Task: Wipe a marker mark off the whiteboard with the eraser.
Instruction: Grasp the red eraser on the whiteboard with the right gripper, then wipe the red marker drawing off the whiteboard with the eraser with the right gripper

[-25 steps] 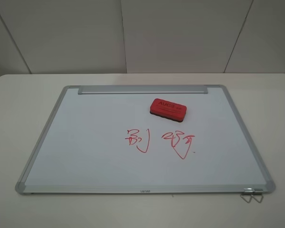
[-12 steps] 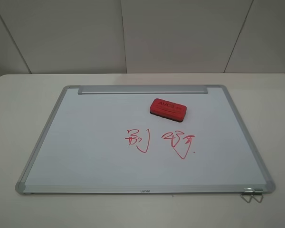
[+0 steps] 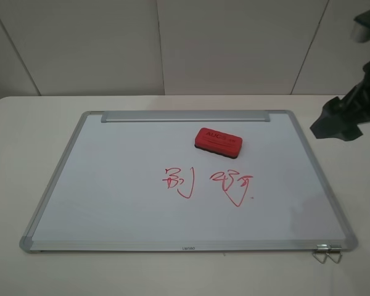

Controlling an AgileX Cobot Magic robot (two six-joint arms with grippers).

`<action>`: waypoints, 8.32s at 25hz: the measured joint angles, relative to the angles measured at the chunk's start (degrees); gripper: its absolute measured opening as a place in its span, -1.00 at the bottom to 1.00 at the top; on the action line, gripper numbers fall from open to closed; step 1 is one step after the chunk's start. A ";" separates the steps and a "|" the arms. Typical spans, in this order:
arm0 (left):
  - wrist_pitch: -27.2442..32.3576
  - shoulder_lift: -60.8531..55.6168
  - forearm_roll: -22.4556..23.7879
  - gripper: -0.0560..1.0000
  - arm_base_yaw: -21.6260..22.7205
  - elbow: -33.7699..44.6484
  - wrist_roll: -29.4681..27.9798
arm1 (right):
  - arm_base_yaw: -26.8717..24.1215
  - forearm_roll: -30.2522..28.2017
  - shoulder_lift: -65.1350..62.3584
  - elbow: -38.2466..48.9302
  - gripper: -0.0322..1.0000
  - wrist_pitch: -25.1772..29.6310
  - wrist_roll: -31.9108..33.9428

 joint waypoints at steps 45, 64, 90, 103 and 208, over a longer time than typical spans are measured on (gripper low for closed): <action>0.00 0.00 0.00 0.57 0.00 0.00 0.00 | 15.77 2.50 61.02 -44.44 0.58 4.59 -20.81; 0.00 0.00 0.00 0.57 0.00 0.00 0.00 | 15.77 2.50 61.22 -44.61 0.01 5.29 -20.92; 0.00 0.00 0.00 0.57 0.00 0.00 0.00 | 27.23 0.91 58.35 -47.10 0.01 5.32 -13.98; 0.00 0.00 0.00 0.57 0.00 0.00 0.00 | 27.11 -2.27 62.81 -47.10 0.01 4.60 -13.92; 0.00 0.00 0.00 0.57 0.00 0.00 0.00 | 44.93 -2.02 56.45 -33.09 0.01 -6.32 4.33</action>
